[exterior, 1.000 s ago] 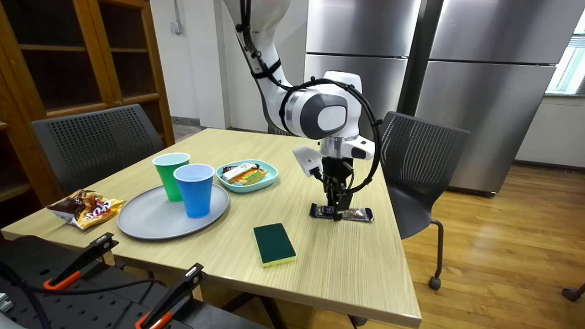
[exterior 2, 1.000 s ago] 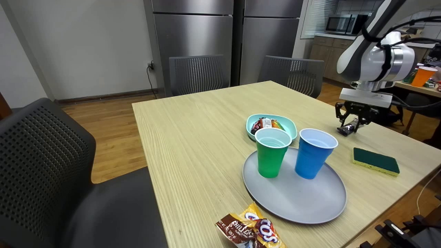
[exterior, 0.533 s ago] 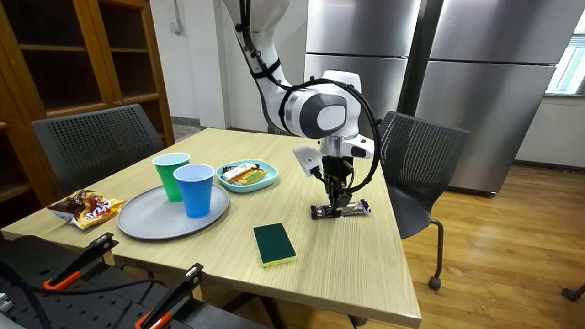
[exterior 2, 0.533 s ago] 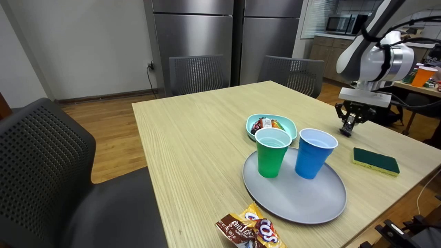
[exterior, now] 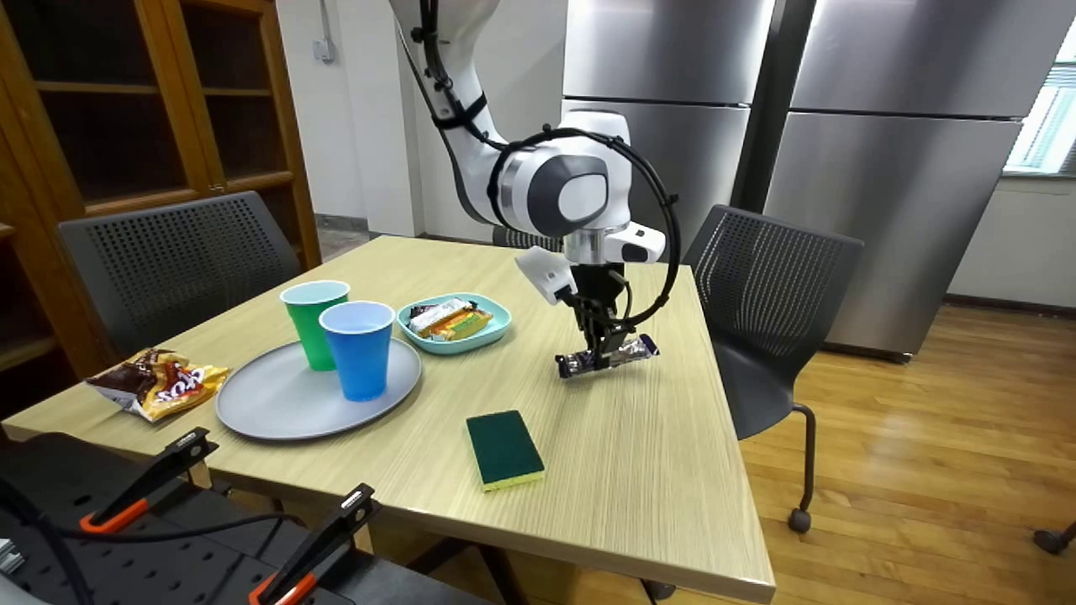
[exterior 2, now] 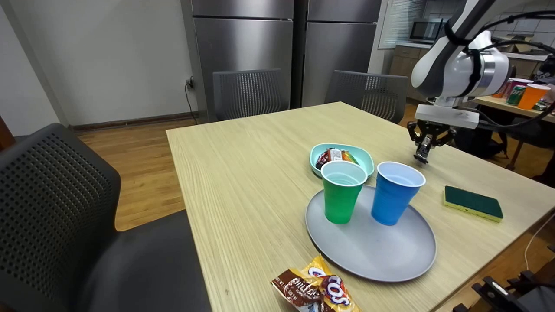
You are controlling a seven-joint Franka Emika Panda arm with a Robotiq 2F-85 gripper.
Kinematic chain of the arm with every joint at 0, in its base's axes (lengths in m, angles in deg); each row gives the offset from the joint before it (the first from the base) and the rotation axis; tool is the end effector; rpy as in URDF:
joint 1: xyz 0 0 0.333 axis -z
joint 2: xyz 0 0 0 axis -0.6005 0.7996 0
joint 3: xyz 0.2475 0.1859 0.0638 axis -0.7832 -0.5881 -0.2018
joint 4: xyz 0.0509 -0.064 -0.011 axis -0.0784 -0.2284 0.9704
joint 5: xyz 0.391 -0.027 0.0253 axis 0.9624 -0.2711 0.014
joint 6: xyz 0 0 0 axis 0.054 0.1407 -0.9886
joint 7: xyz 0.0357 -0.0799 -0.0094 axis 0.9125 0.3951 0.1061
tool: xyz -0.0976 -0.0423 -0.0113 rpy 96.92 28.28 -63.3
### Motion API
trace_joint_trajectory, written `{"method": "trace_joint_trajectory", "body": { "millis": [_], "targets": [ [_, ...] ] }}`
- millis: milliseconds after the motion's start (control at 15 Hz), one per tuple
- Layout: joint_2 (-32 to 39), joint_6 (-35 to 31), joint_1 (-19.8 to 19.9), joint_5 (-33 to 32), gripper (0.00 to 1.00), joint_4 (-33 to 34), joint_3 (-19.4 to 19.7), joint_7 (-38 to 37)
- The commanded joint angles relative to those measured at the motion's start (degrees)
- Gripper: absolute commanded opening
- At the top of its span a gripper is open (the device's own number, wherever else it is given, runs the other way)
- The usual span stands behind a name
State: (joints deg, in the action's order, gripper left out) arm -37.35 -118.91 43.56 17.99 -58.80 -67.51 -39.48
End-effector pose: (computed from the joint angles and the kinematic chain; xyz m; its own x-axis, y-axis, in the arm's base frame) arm 0.5734 -0.2311 0.1276 0.6883 -0.7115 0.1412 -0.7206 -0.6930 0.0208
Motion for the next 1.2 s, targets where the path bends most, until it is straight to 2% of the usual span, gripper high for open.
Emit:
{"method": "trace_joint_trajectory", "body": {
  "millis": [0,467,1133],
  "targets": [
    [-7.31,-1.14,-0.07,-1.76,0.06,-5.52,-2.17,3.36],
    [-12.85,-1.22,-0.96,-2.01,0.06,-8.16,-6.57,6.60],
    [-11.38,-0.94,-2.39,-1.91,0.06,-6.98,-11.08,9.02]
  ]
}}
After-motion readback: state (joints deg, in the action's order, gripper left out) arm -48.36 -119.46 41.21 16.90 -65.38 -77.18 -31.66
